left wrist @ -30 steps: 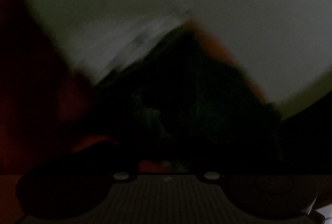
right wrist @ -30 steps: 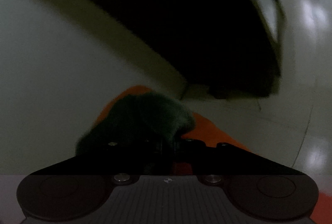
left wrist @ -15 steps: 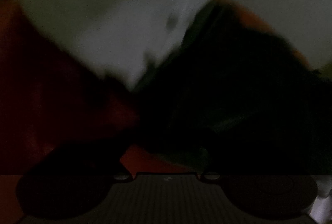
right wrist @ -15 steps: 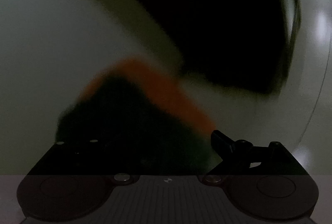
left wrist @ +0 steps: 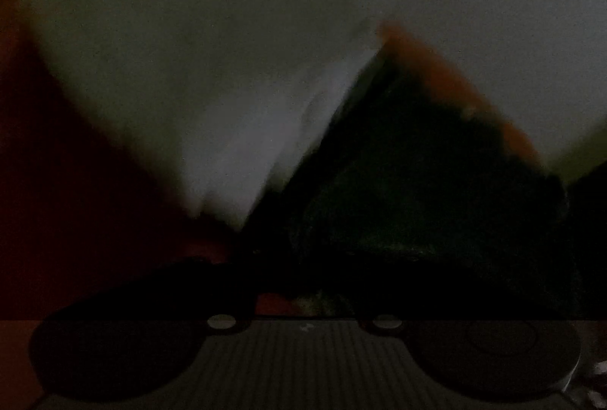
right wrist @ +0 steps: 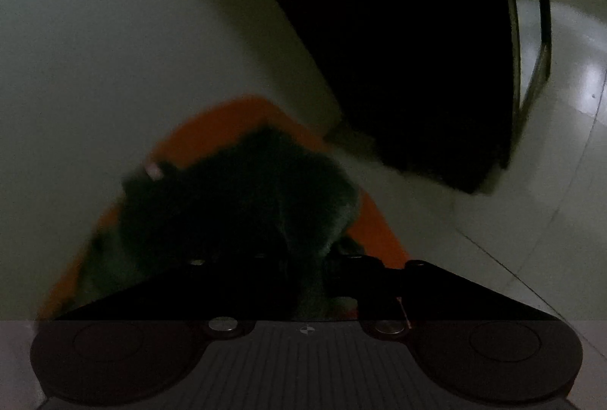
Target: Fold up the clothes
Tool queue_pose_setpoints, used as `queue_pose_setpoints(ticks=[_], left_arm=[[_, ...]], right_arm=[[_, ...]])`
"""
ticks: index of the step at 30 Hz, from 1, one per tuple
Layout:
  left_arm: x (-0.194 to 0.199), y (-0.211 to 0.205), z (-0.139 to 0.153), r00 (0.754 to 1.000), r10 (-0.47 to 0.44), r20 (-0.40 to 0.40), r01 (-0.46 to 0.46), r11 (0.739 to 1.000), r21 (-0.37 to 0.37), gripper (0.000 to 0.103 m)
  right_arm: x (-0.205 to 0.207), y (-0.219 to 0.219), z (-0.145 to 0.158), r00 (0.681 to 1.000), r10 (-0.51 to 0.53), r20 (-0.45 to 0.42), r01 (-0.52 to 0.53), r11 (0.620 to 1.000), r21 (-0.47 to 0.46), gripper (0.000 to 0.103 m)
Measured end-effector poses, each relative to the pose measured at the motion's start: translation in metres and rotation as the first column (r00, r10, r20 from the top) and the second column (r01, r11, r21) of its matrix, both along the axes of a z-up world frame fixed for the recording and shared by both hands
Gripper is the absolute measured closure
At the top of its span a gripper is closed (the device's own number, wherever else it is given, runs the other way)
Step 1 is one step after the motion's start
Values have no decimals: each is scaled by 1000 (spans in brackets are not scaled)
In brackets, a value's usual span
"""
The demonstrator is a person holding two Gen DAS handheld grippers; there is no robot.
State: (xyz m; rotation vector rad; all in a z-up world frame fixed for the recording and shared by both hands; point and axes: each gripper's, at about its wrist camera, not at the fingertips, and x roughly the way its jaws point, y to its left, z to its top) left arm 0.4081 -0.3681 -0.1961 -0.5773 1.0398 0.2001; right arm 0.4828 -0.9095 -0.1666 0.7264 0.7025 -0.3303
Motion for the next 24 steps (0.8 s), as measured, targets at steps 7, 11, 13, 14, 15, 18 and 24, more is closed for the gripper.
queue_pose_setpoints(ticks=[7, 11, 13, 14, 15, 18, 24], left_arm=[[-39, 0, 52, 994, -107, 29, 100, 980, 170, 65], [0, -46, 101, 931, -315, 183, 270, 934, 235, 51], [45, -71, 103, 894, -383, 233, 315, 907, 281, 49], [62, -81, 102, 885, -406, 230, 320, 887, 333, 48], [80, -89, 97, 886, -415, 206, 314, 865, 392, 49], [145, -92, 56, 913, -393, 112, 275, 793, 544, 49], [163, -84, 24, 911, -405, 76, 271, 727, 631, 94]], right_arm=[[8, -20, 29, 999, 4, 33, 1, 989, -147, 31], [44, -22, 57, 990, 110, 93, -75, 945, -319, 7], [92, -31, 43, 977, 210, 35, -192, 940, -282, 1], [116, -35, 32, 971, 237, -2, -230, 937, -262, 3], [136, -37, 19, 969, 246, -37, -247, 936, -249, 5], [179, -43, -18, 961, 244, -133, -267, 943, -198, 32], [178, -28, -11, 971, 238, -14, -234, 944, -231, 94]])
